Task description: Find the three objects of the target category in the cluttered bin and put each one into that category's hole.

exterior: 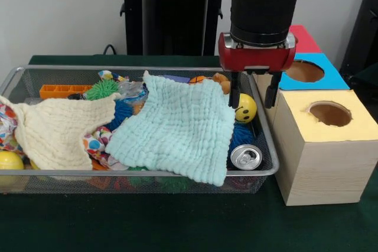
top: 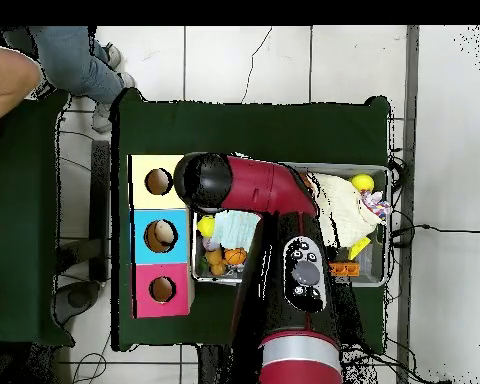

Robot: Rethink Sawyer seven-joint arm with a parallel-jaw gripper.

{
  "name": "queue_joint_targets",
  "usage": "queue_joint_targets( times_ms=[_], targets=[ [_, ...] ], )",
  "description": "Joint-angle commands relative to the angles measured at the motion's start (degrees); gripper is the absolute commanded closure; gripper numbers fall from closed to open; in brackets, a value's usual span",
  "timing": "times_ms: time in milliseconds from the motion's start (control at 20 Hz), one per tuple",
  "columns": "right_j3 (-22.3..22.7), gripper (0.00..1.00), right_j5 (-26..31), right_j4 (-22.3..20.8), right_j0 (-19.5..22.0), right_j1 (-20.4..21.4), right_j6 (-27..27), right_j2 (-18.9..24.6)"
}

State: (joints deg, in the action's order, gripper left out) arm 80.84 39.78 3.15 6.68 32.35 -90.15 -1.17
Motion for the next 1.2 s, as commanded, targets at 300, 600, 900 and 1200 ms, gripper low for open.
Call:
queue_joint_targets(
  times_ms=[300, 600, 900, 1200],
  targets=[
    [2.58, 0.00, 2.20, -3.44, 8.19, 1.44, 6.82, 9.72],
    [-2.11, 0.00, 3.15, -5.43, 11.60, -3.28, 7.65, 10.71],
    [-7.29, 0.00, 5.96, -6.98, 11.99, -6.65, 7.03, 11.07],
    [-7.01, 0.00, 5.25, -8.30, 12.39, -8.94, 6.19, 11.97]
  ],
)
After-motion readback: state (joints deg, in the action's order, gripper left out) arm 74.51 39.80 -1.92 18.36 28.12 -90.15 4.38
